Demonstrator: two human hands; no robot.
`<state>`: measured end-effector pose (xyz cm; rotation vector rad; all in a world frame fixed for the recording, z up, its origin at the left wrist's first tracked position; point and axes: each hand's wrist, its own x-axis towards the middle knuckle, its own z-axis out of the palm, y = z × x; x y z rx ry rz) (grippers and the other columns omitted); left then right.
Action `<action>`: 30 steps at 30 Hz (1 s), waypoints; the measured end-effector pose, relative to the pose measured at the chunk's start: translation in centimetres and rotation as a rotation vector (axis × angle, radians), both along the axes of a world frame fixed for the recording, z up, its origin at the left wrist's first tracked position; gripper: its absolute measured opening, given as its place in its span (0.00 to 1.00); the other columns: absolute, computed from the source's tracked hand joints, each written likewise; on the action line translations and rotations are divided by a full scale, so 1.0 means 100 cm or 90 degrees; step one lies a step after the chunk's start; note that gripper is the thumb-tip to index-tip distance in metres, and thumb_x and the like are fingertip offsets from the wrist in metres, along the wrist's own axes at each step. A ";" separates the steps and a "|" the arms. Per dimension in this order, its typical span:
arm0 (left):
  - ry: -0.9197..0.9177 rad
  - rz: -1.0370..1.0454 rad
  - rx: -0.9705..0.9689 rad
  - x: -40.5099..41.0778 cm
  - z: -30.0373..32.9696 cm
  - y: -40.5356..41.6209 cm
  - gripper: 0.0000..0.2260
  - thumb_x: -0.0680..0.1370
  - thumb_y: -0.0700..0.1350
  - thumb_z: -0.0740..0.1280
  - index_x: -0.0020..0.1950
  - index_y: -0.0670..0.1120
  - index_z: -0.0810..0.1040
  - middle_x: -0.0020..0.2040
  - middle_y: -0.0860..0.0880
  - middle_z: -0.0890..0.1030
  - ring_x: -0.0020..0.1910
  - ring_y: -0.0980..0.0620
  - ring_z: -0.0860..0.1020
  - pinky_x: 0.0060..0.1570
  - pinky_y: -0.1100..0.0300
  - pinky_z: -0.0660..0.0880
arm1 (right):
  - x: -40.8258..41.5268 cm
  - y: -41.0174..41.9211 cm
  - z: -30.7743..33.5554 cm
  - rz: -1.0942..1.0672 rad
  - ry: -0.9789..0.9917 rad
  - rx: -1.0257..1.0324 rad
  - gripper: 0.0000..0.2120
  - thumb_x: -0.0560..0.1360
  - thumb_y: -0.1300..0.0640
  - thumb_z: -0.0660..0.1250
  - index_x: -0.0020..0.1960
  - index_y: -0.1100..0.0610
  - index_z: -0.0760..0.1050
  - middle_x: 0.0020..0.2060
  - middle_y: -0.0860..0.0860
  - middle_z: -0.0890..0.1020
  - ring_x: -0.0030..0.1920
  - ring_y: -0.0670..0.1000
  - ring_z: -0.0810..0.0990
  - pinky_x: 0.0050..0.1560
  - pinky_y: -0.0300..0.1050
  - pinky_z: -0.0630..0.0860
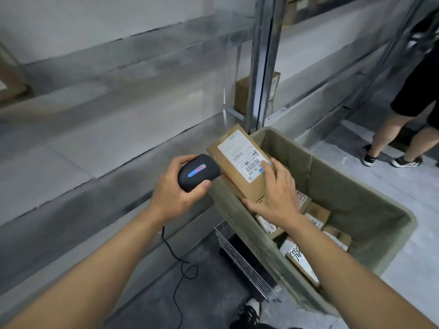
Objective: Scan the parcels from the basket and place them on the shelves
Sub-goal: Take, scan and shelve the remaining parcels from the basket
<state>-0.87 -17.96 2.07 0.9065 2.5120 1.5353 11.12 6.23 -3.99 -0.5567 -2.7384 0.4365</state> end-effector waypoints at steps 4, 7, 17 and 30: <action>0.024 0.027 0.004 0.003 0.011 -0.034 0.29 0.67 0.61 0.76 0.66 0.63 0.71 0.55 0.71 0.80 0.52 0.64 0.81 0.50 0.69 0.76 | -0.002 -0.012 0.015 0.058 0.006 0.039 0.53 0.65 0.32 0.75 0.78 0.57 0.57 0.77 0.60 0.58 0.75 0.60 0.59 0.75 0.58 0.60; 0.047 0.035 -0.002 0.003 0.018 -0.052 0.28 0.68 0.56 0.77 0.66 0.60 0.71 0.54 0.72 0.79 0.50 0.66 0.81 0.47 0.75 0.72 | -0.006 -0.020 0.025 0.089 -0.005 0.058 0.54 0.65 0.31 0.74 0.79 0.57 0.55 0.78 0.59 0.57 0.77 0.60 0.57 0.77 0.57 0.57; 0.209 0.013 -0.151 -0.004 0.041 -0.084 0.32 0.68 0.67 0.71 0.69 0.63 0.66 0.57 0.58 0.82 0.49 0.49 0.83 0.50 0.50 0.81 | -0.026 -0.013 0.060 0.236 -0.014 0.141 0.55 0.66 0.30 0.73 0.81 0.54 0.53 0.79 0.58 0.57 0.78 0.60 0.56 0.78 0.57 0.54; 0.390 0.041 -0.234 -0.011 0.083 -0.109 0.33 0.69 0.67 0.68 0.70 0.59 0.64 0.58 0.51 0.84 0.46 0.44 0.85 0.46 0.47 0.82 | -0.069 -0.012 0.102 0.408 -0.006 0.230 0.61 0.64 0.28 0.74 0.82 0.55 0.46 0.78 0.54 0.57 0.77 0.56 0.57 0.78 0.54 0.54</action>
